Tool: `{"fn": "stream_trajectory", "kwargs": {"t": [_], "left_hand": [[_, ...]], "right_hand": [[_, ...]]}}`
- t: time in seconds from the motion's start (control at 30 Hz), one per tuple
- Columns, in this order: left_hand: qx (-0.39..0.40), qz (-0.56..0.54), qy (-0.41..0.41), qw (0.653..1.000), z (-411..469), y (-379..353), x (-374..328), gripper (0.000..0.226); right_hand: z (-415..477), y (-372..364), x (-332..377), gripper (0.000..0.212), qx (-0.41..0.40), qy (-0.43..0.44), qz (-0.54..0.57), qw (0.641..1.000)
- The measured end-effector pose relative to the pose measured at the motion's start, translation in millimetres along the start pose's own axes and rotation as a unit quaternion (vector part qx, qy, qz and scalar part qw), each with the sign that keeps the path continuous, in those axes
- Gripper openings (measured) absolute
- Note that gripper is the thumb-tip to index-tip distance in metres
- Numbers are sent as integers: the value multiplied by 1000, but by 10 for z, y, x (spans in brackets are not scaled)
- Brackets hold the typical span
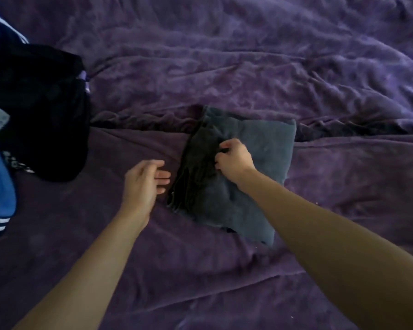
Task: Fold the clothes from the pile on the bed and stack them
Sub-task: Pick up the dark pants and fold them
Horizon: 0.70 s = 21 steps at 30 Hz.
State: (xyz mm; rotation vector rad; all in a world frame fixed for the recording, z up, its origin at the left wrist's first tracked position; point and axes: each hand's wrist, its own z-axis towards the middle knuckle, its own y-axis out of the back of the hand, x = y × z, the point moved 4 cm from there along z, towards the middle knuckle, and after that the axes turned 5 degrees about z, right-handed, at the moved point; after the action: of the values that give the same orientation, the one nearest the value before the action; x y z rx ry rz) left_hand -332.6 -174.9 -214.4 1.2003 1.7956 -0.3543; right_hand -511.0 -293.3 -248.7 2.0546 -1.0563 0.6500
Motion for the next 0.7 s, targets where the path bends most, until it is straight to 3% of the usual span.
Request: {"fn": "stream_trajectory", "kwargs": {"t": [0.1, 0.2, 0.27, 0.3, 0.33, 0.37, 0.47, 0.53, 0.6, 0.7], "left_hand": [[-38, 198, -191, 961, -126, -22, 128, 22], [35, 442, -300, 845, -345, -544, 314, 50], [66, 557, -335, 757, -272, -774, 377, 59], [82, 581, -333, 739, -158, -817, 389, 63], [93, 591, -325, 732, -35, -830, 399, 66], [97, 597, -322, 729, 62, -834, 388, 68], [74, 563, -339, 750, 199, -952, 220, 65], [31, 506, -321, 800, 340, -1120, 50, 54], [12, 484, -250, 839, 588, -1290, -17, 52], [-18, 498, -238, 834, 845, -1401, 126, 47]], "right_hand": [[57, -119, -55, 37, 15, -7, 70, 997], [-1, 35, -4, 43, 42, 11, 78, 996], [-53, 302, 81, 38, -41, 147, -135, 979], [-81, 435, 104, 39, -106, 227, -276, 928], [-111, 533, 107, 45, -155, 282, -377, 868], [-113, 592, 74, 54, -165, 289, -434, 837], [79, 546, -191, 67, -113, 206, -472, 850], [251, 397, -395, 68, -91, 162, -486, 854], [391, 308, -525, 67, -88, 152, -479, 860], [555, 299, -636, 67, -98, 154, -470, 864]]}}
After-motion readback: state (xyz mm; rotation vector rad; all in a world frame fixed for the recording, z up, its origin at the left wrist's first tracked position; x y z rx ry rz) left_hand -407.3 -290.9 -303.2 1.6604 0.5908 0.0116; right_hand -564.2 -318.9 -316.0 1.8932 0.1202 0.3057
